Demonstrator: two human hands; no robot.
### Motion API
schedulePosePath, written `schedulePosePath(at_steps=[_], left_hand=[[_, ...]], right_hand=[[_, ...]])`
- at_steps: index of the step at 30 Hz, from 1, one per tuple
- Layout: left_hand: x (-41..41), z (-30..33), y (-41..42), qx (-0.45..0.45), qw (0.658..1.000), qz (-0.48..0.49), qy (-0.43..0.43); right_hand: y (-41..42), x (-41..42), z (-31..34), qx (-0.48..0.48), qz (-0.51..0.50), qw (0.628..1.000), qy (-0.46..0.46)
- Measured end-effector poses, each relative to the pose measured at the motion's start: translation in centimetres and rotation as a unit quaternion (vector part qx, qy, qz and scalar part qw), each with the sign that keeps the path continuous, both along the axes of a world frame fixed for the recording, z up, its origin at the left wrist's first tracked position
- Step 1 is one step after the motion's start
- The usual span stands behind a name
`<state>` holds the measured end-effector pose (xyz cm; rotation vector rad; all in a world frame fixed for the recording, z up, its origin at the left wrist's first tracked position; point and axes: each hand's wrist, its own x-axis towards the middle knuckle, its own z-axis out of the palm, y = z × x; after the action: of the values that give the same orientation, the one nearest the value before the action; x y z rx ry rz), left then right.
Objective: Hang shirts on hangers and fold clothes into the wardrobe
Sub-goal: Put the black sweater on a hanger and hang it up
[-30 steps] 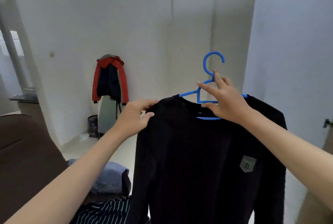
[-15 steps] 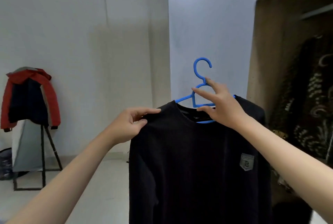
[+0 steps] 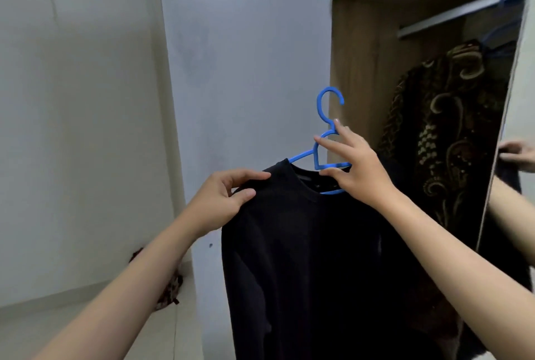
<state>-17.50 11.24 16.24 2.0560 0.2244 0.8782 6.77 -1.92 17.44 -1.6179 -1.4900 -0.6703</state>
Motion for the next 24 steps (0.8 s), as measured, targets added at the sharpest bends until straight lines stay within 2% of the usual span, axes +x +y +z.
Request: schedulePosePath(at_steps=[13, 24], left_hand=[[16.0, 3.3, 10.2, -0.008, 0.980, -0.194, -0.033], [27.3, 6.9, 9.0, -0.015, 0.947, -0.299, -0.113]], right_hand=[[2.0, 9.7, 2.4, 0.015, -0.196, 0.980, -0.009], [-2.4, 11.7, 6.6, 0.070, -0.372, 0.925, -0.032]])
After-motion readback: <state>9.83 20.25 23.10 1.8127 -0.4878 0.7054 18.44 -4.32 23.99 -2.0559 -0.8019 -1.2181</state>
